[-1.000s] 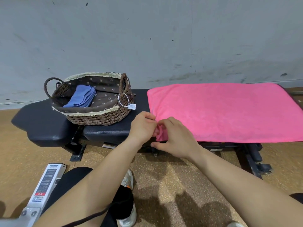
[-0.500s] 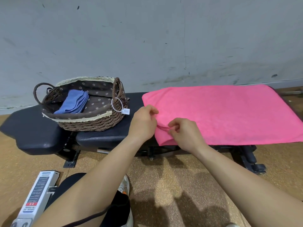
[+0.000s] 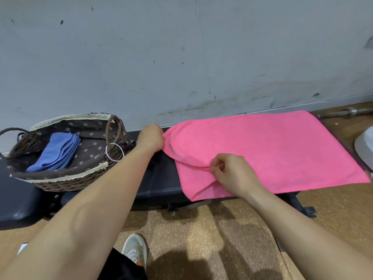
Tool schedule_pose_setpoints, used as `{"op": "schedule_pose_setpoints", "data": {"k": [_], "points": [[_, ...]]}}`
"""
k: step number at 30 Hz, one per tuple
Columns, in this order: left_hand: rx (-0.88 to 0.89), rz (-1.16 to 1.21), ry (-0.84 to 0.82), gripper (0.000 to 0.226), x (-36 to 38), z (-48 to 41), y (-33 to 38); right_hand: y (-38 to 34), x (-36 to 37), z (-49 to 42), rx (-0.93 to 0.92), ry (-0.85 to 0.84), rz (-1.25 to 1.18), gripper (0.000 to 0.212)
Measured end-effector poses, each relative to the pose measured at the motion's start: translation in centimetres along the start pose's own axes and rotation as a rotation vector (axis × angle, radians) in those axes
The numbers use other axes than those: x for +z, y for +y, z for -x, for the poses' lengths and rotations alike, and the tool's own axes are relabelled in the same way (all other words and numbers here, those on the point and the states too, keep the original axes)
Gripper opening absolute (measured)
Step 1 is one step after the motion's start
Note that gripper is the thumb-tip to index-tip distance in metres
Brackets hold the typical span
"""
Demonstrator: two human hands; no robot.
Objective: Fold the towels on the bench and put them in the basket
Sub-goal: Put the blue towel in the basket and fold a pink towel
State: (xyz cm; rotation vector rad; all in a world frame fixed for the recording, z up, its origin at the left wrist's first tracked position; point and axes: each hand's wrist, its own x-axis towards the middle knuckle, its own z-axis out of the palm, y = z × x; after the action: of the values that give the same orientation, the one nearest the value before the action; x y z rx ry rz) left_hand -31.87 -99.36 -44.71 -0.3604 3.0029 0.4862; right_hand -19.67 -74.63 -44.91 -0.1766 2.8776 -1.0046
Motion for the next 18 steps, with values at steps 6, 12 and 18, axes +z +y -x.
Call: {"op": "schedule_pose_setpoints", "data": {"k": [6,12,18], "points": [[0.029,0.206,0.059,0.006,-1.6,-0.2,2.3,1.2,-2.0,-0.4,0.042,0.039,-0.008,0.008],[0.119,0.434,0.042,0.008,-3.5,0.7,7.3,3.8,-6.0,0.7,0.092,0.124,-0.002,0.005],[0.224,0.494,-0.083,0.028,-3.4,1.2,13.5,8.6,-11.2,3.2,0.219,0.244,-0.023,0.009]]}}
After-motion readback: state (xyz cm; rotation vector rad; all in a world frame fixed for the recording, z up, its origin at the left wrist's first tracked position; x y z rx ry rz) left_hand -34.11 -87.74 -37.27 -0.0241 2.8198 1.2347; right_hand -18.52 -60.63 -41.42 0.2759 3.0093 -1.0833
